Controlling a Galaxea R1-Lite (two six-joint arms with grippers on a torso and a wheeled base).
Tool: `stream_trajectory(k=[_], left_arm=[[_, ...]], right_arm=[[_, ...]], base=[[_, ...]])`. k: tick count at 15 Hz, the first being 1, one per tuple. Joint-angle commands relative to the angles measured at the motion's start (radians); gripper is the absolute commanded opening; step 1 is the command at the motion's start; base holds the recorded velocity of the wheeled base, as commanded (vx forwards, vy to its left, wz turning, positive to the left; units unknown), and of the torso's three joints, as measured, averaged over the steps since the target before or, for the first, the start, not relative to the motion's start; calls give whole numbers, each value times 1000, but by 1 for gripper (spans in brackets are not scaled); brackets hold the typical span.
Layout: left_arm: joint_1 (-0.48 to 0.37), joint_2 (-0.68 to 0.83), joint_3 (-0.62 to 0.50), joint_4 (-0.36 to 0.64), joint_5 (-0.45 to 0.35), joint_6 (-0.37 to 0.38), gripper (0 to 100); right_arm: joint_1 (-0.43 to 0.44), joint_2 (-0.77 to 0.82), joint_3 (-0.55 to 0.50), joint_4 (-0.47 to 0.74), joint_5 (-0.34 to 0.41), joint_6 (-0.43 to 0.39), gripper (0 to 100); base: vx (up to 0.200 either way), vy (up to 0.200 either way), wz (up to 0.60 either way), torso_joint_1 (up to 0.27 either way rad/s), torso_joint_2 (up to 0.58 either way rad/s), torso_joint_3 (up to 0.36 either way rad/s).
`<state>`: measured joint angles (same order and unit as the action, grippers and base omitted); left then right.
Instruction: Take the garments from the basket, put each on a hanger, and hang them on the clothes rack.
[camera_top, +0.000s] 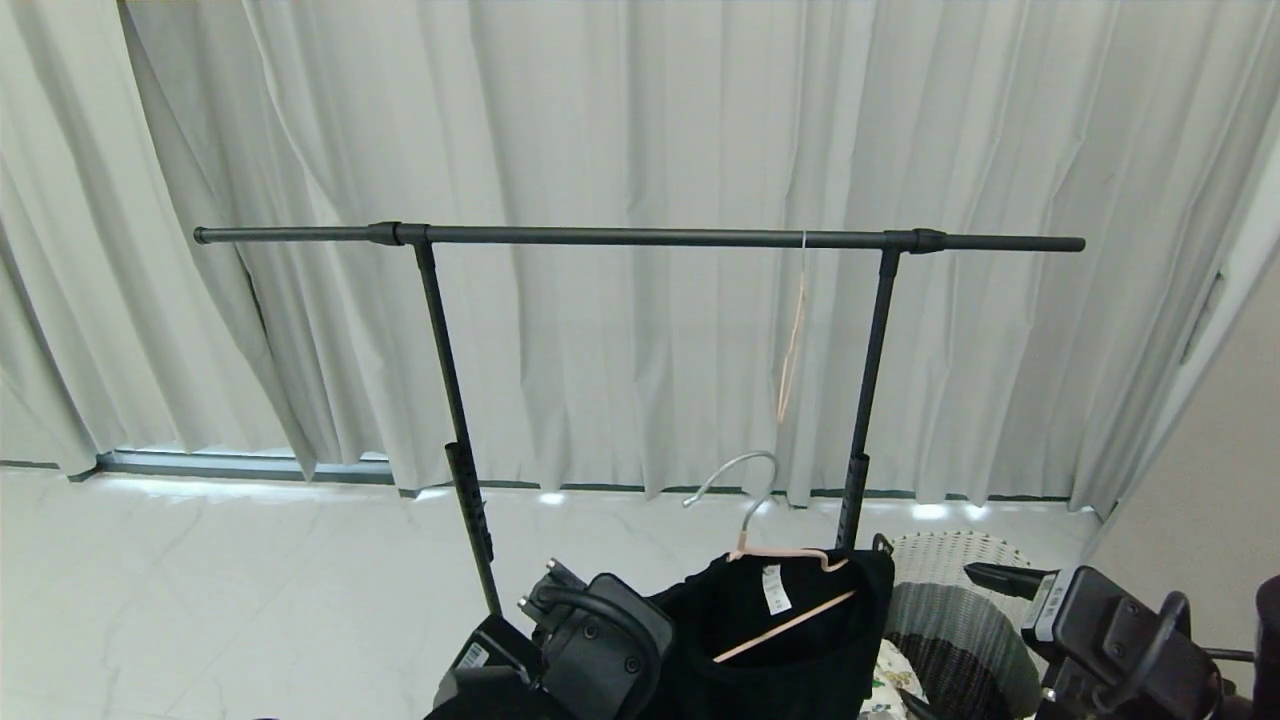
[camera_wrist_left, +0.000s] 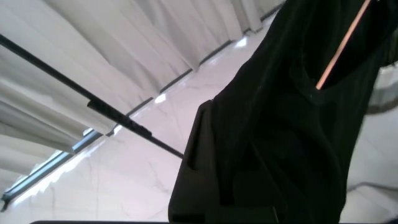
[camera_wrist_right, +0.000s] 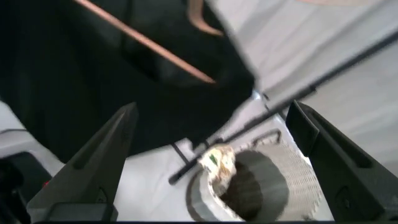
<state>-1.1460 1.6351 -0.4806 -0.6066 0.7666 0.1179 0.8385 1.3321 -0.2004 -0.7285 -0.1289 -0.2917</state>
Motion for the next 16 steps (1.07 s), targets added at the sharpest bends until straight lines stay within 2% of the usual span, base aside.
stream_trajectory(k=[1, 6, 8, 10, 12, 14, 16], left_arm=[[3, 32, 1, -7, 7, 0, 0], [5, -1, 40, -9, -3, 2, 0], [29, -12, 57, -9, -3, 0, 0], [41, -24, 62, -9, -6, 0, 0], [45, -61, 88, -7, -50, 3, 0], [45, -113, 135, -5, -99, 13, 0], [75, -213, 188, -2, -185, 54, 0]], right_arm=[[17, -8, -5, 0, 12, -1, 100], [63, -27, 3, 4, 32, -1, 100], [145, -36, 15, 18, 40, 5, 100], [172, -33, 7, 18, 63, 5, 100], [148, -37, -4, 18, 68, 31, 100], [88, -41, -27, 21, 71, 45, 100], [11, -36, -77, 70, 134, 45, 100]], base=[[0, 0, 0, 0, 0, 0], [0, 0, 0, 0, 0, 0], [0, 0, 0, 0, 0, 0], [0, 0, 0, 0, 0, 0], [0, 0, 0, 0, 0, 0], [0, 0, 0, 0, 0, 0], [0, 0, 0, 0, 0, 0]])
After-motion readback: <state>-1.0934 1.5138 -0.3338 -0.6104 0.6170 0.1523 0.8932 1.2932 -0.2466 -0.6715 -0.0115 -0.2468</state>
